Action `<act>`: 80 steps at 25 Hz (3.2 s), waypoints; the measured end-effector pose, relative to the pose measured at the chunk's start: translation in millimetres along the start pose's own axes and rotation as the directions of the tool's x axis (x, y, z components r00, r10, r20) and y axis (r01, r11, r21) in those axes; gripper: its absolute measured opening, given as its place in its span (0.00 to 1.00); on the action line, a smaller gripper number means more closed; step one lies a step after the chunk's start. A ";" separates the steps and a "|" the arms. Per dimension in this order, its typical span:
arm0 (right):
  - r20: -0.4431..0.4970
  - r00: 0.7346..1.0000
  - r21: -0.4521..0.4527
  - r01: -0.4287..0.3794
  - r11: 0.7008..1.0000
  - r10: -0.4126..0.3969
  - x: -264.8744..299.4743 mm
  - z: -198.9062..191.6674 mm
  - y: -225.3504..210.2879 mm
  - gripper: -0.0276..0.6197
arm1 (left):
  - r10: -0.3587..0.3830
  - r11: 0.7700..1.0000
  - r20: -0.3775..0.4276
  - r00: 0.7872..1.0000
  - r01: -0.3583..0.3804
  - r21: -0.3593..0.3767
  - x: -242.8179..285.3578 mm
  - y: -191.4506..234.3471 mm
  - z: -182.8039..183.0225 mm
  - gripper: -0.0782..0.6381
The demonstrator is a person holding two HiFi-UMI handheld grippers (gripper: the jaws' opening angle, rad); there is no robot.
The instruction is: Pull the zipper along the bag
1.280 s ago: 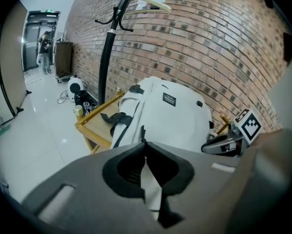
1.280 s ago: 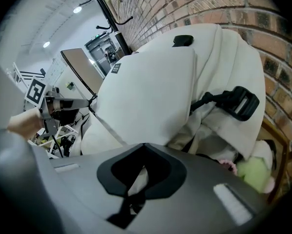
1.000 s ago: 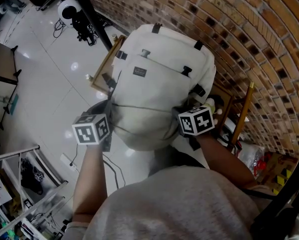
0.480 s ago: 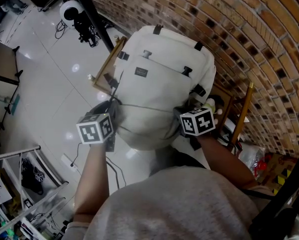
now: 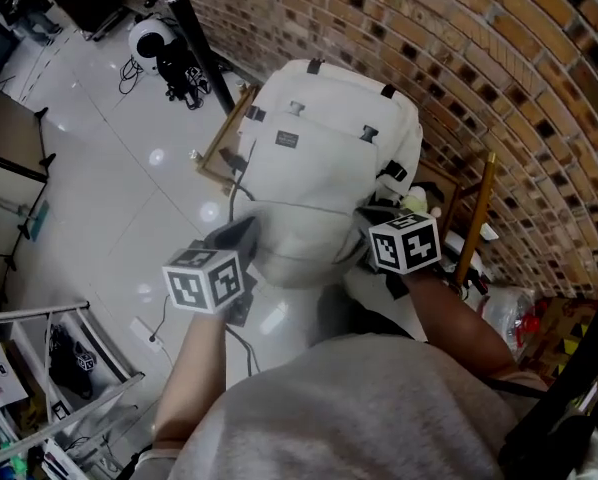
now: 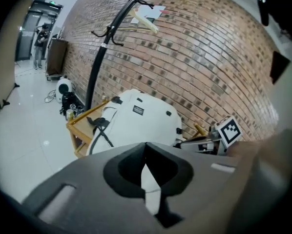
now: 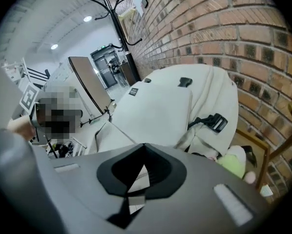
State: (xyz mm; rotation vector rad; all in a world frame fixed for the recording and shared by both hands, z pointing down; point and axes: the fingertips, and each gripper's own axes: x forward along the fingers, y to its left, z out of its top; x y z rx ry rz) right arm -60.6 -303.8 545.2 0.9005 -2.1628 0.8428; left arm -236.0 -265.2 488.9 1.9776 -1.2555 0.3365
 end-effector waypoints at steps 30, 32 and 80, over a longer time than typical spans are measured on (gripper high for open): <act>0.175 0.960 -0.077 -0.206 0.976 0.217 -210.7 -174.1 175.3 0.05 | -0.219 0.957 -0.034 0.975 0.221 0.190 -141.0 -215.3 -182.8 0.11; 0.194 0.956 -0.090 -0.207 0.974 0.221 -234.9 -209.0 185.9 0.05 | -0.208 0.956 -0.031 0.978 0.210 0.207 -160.4 -238.5 -214.5 0.11; 0.256 0.913 -0.238 -0.260 0.936 0.318 -419.9 -383.0 322.0 0.04 | -0.119 0.970 0.084 0.989 0.097 0.224 -363.6 -380.4 -383.5 0.11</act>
